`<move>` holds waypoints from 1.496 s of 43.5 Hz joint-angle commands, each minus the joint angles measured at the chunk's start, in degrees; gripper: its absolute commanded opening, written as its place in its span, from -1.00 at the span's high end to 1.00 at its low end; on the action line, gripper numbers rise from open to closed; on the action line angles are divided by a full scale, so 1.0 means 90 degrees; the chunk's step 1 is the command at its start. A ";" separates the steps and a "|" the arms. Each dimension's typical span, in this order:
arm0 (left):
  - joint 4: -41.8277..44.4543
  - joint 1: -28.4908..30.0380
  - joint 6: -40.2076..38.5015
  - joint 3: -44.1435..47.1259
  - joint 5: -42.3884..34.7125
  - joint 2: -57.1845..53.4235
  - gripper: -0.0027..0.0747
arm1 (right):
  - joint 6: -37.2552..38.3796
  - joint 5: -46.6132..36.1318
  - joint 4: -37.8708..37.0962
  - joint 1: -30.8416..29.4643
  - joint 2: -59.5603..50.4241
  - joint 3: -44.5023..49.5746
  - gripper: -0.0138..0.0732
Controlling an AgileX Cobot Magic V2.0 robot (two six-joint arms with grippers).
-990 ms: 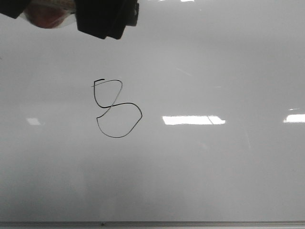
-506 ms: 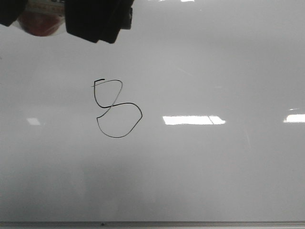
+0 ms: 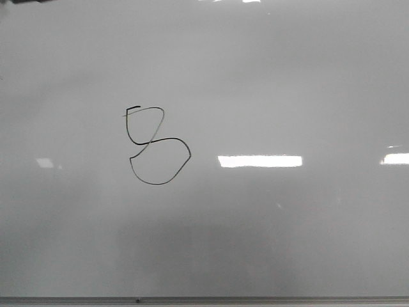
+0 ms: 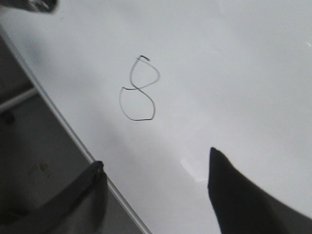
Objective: Write number 8 on whiteboard
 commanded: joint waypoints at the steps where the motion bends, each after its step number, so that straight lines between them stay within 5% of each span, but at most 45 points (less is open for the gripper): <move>1: -0.0128 0.0401 -0.0771 0.0194 -0.0926 -0.0511 0.93 | 0.0613 -0.1080 0.0050 -0.0439 -0.0968 0.0788 -0.24; 13: -0.0208 0.1169 -0.1584 0.1253 -0.1757 -0.2030 0.93 | 0.0715 -0.1987 0.0050 -0.1032 -0.3797 0.3337 -0.16; 30: -0.0208 0.1202 -0.1584 0.1823 -0.2164 -0.3783 0.93 | 0.0790 -0.2176 0.0057 -0.1049 -0.5906 0.4521 0.85; 57: -0.0208 0.1202 -0.1584 0.1851 -0.2191 -0.3816 0.93 | 0.0790 -0.2146 0.0057 -0.1049 -0.5895 0.4521 0.84; 65: -0.0208 0.1202 -0.1584 0.2312 -0.3189 -0.3802 0.93 | 0.0790 -0.2146 0.0057 -0.1049 -0.5895 0.4521 0.84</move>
